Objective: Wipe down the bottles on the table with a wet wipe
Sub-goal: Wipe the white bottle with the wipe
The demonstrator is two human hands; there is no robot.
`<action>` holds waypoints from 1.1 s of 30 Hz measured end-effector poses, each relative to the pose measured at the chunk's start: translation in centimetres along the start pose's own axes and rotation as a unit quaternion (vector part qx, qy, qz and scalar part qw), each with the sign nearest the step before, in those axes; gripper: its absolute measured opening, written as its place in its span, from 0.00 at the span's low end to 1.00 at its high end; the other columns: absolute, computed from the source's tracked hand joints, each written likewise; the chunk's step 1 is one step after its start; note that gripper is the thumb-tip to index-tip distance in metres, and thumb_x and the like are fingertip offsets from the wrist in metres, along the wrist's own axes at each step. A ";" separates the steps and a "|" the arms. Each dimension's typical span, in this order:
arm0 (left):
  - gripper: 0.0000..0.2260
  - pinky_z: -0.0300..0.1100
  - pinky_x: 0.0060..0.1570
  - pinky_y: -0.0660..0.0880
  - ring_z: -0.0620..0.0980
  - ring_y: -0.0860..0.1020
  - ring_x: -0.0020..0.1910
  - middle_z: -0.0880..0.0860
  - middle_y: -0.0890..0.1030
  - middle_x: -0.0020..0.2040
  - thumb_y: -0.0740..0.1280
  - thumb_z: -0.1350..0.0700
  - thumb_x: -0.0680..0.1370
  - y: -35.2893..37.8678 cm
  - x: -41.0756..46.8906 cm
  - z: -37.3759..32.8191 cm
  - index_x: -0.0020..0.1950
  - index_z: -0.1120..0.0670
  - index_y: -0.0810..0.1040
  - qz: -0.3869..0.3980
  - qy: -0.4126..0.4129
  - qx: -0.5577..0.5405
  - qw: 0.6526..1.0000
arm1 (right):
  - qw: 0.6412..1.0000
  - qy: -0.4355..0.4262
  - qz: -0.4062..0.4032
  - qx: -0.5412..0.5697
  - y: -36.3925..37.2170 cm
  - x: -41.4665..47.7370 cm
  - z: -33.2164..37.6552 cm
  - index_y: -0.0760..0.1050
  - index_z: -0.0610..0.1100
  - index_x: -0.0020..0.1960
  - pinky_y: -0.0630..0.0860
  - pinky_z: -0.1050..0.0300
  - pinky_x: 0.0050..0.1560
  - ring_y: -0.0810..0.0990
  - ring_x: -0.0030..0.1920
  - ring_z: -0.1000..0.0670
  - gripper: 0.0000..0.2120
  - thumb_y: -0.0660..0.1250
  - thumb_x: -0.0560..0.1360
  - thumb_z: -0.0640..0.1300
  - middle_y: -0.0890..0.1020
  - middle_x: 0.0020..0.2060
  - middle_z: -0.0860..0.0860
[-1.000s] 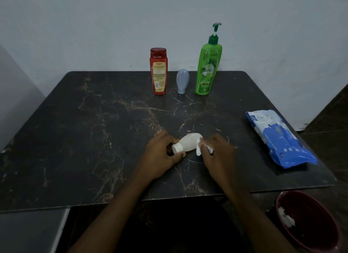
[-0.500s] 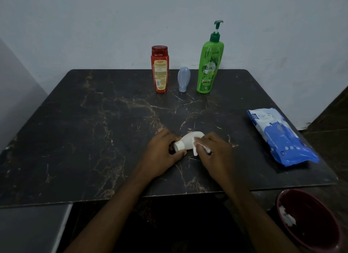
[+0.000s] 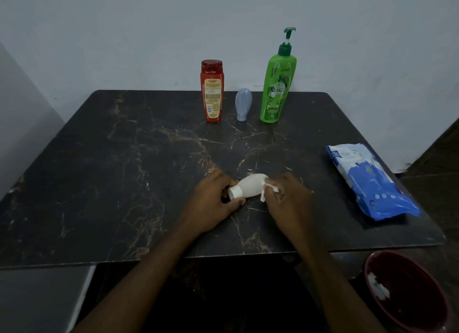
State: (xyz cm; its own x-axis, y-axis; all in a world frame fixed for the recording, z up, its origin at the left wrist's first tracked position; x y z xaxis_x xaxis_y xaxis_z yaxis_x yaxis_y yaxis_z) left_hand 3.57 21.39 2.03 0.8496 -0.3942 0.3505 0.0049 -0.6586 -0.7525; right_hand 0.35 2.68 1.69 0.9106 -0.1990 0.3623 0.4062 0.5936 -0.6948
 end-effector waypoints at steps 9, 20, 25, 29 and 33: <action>0.14 0.43 0.45 0.73 0.45 0.73 0.46 0.46 0.75 0.49 0.76 0.49 0.74 0.4 -0.1 -0.1 0.54 0.51 0.78 0.005 0.021 0.013 1.000 | 0.999 0.034 -0.020 0.035 -0.7 0.0 -0.6 0.81 0.48 0.43 0.74 0.54 0.45 0.79 0.43 0.49 0.05 0.68 0.76 0.41 0.79 0.42 0.50; 0.14 0.42 0.47 0.74 0.43 0.74 0.48 0.45 0.75 0.52 0.76 0.51 0.75 0.3 -0.5 -0.8 0.57 0.51 0.77 0.006 0.033 0.016 0.999 | 0.997 -0.045 0.018 0.057 0.2 -0.8 1.0 0.82 0.46 0.49 0.75 0.57 0.47 0.78 0.45 0.53 0.05 0.69 0.76 0.42 0.80 0.45 0.51; 0.14 0.44 0.47 0.75 0.44 0.74 0.48 0.46 0.75 0.53 0.75 0.50 0.75 0.3 -0.5 -0.9 0.57 0.52 0.77 0.010 0.032 0.023 0.999 | 0.996 0.059 -0.048 0.052 -1.5 0.0 -1.0 0.81 0.46 0.48 0.71 0.64 0.44 0.79 0.43 0.53 0.03 0.68 0.77 0.42 0.79 0.42 0.53; 0.14 0.43 0.47 0.74 0.44 0.74 0.47 0.46 0.74 0.52 0.76 0.52 0.74 0.3 -0.5 -1.0 0.55 0.53 0.77 0.008 0.034 0.016 0.999 | 0.990 -0.111 0.020 0.087 0.0 -1.6 3.0 0.82 0.46 0.52 0.72 0.67 0.45 0.78 0.44 0.57 0.07 0.70 0.75 0.40 0.79 0.45 0.54; 0.13 0.38 0.46 0.72 0.42 0.73 0.47 0.44 0.73 0.51 0.75 0.51 0.75 0.3 -0.5 -1.2 0.55 0.52 0.77 0.012 0.039 0.013 0.999 | 0.990 -0.109 0.034 0.089 0.0 -1.5 2.6 0.83 0.48 0.51 0.73 0.66 0.45 0.78 0.43 0.58 0.07 0.71 0.75 0.40 0.79 0.45 0.55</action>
State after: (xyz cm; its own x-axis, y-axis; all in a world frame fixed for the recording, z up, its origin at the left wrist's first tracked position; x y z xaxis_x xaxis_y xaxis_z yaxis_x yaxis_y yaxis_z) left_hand 2.51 20.60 2.31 0.8057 -0.4591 0.3742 -0.0003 -0.6321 -0.7749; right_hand -1.19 4.99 2.77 0.8893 0.0069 0.4573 0.3073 0.7315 -0.6086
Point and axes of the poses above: each hand's wrist, its own x-axis towards the middle knuckle, its own y-axis out of the palm, z = x × y, the point moved 8 cm from there along x, towards the middle knuckle
